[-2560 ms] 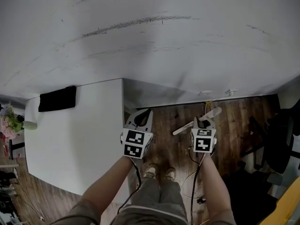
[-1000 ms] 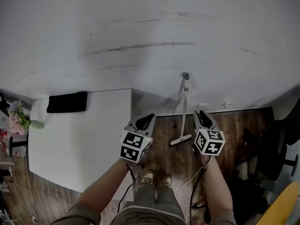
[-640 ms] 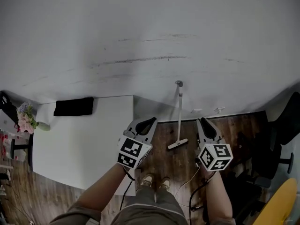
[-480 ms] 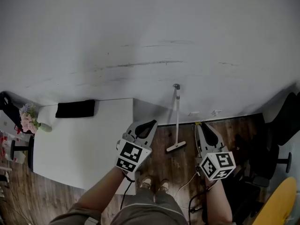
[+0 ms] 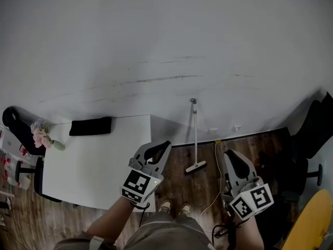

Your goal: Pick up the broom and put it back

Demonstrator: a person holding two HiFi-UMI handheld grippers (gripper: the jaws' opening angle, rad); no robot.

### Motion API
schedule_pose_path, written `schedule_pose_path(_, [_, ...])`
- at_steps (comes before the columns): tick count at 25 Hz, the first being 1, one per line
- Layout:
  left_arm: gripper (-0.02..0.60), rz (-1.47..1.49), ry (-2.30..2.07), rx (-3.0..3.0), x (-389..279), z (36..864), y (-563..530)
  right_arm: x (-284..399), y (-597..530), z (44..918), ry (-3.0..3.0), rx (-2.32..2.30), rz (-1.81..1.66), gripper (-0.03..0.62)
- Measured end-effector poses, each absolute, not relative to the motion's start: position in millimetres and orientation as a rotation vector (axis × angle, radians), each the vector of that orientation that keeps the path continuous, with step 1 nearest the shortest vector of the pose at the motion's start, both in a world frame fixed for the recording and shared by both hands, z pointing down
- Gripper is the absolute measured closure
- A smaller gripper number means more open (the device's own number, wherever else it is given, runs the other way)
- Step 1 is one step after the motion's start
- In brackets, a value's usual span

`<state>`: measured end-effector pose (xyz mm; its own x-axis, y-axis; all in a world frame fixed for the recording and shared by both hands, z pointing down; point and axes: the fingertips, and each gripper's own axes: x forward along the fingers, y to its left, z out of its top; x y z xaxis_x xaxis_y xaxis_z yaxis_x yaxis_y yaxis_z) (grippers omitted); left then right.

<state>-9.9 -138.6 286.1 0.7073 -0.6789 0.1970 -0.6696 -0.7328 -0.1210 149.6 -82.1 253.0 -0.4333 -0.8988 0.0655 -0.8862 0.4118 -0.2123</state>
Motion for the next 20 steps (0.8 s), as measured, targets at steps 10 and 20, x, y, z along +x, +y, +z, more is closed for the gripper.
schedule_pose_path(10, [0.565,-0.349,1.088,-2.867,-28,266,-84,128,-20,248,2.606,-1.639,-0.344,0.549])
schedule_pose_path(20, [0.565,-0.35,1.072,-2.903,-31,276,-60,115,-1,259,2.648,-1.65,-0.342,0.553])
